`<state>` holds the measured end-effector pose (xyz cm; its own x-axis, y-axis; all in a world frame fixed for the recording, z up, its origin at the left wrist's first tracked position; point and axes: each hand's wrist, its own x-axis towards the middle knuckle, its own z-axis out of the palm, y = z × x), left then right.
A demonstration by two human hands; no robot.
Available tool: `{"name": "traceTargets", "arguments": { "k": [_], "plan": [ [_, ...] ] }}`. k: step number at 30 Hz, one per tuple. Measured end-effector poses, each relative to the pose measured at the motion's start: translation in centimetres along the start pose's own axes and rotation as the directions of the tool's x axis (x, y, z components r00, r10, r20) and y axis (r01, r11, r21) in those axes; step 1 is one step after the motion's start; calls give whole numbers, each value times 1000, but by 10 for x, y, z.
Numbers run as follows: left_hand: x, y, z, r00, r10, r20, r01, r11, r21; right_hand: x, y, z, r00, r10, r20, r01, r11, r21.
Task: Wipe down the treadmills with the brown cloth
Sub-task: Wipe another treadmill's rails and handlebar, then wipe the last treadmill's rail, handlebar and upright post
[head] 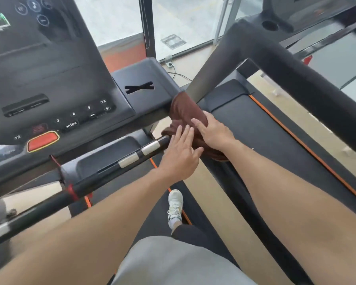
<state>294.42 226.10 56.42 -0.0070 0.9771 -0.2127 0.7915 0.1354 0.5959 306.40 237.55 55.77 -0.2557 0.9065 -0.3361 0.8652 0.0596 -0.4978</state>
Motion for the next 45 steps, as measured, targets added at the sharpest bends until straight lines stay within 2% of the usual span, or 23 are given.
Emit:
{"name": "traceTargets", "arguments": {
  "k": [4,6,9,12,14,19,24,26,28,31,33,35,38,39,41,45],
  "plan": [
    [-54,15,40,998,-28,-63,15,981,-194,-60,24,-2,998,1,-65,-9,994,-113],
    [-80,21,59,998,-61,-22,51,947,-318,-91,40,-3,994,22,-111,-37,990,-133],
    [-113,28,82,992,-108,64,125,888,-443,-144,68,4,964,48,-263,-76,992,-98],
    [-131,33,98,990,-132,53,141,872,-469,-189,93,15,906,39,-422,-62,997,-40],
    [-137,36,106,986,-162,24,154,863,-482,-209,110,22,877,34,-480,-37,999,4],
    [-136,52,119,974,-225,39,213,834,-508,-250,145,26,820,-8,-572,47,997,53],
    [-139,99,141,970,-227,93,244,849,-469,-298,191,15,814,35,-580,62,987,146],
    [-149,122,157,966,-234,107,257,847,-466,-320,216,13,821,110,-560,37,969,245],
    [-166,143,180,971,-224,88,238,841,-486,-339,236,10,852,209,-479,-8,922,388],
    [-196,166,217,983,-114,-144,54,927,-371,-352,260,1,913,241,-330,-27,842,539],
    [-212,184,238,951,-20,-307,-75,953,-293,-358,280,-4,933,239,-269,-36,806,590],
    [-224,207,253,930,44,-365,-150,952,-268,-366,302,-8,946,252,-204,-77,786,613],
    [-228,244,271,955,93,-283,-170,950,-261,-375,338,-13,968,247,-41,-159,732,662],
    [-228,254,276,965,105,-241,-169,951,-260,-379,349,-16,977,209,36,-175,702,690],
    [-226,271,286,978,140,-154,-175,954,-244,-382,371,-17,983,120,137,-181,721,669],
    [-214,293,298,988,154,-20,-154,960,-233,-383,407,-27,997,38,68,-70,820,568]
  ]
}}
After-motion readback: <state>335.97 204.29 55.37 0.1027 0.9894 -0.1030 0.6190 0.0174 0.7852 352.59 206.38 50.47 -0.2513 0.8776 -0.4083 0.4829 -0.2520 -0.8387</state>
